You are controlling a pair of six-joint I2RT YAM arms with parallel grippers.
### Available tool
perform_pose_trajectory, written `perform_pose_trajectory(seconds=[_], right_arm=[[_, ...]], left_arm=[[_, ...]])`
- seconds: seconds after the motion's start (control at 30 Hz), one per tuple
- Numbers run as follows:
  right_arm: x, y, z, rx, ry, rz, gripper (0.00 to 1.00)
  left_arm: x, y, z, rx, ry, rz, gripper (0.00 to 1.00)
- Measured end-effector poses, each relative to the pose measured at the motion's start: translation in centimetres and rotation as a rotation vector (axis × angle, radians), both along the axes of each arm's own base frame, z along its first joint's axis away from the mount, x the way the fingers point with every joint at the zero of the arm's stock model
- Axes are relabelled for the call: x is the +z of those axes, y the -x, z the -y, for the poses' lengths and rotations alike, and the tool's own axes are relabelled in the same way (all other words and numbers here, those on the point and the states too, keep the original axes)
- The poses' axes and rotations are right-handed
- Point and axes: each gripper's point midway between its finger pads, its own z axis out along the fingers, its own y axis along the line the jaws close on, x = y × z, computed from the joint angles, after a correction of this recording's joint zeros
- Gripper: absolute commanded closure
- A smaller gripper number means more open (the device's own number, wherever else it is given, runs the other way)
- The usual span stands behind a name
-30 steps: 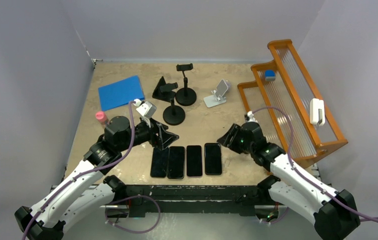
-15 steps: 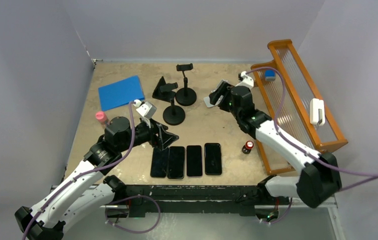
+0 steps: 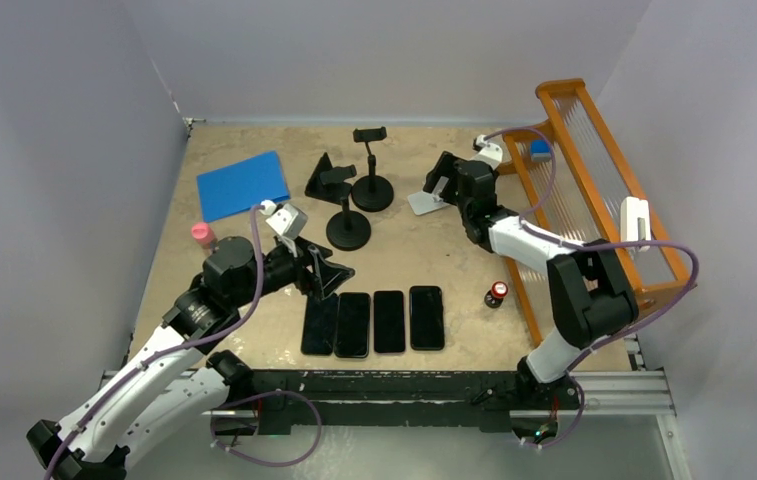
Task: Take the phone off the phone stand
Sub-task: Adjust the phone stand at the center of the board.
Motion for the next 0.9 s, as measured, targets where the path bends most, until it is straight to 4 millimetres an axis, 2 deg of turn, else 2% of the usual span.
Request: perform_pose_trajectory(seconds=[0.23, 0.33, 0.43, 0.6, 0.9], right_arm=[[-0.7, -2.2, 0.2, 0.019, 0.014, 0.042, 0.09], [-1.1, -3.1, 0.6, 0.022, 0.023, 0.047, 0.14], [-1.5, -3.6, 0.9, 0.028, 0.033, 0.05, 0.26], [-2.3, -4.0, 0.1, 0.082, 0.034, 0.054, 0.45], [-2.3, -4.6, -0.8, 0.143, 0.034, 0.07, 0.7]], left_arm=[[0.3, 0.0, -0.2, 0.004, -0.002, 0.023, 0.32], [0.3, 0.0, -0.2, 0.004, -0.002, 0.023, 0.32], [0.3, 0.0, -0.2, 0.004, -0.002, 0.024, 0.32], [0.5, 0.1, -0.3, 0.004, 0.002, 0.03, 0.33], [0.7, 0.2, -0.3, 0.002, 0.007, 0.036, 0.33]])
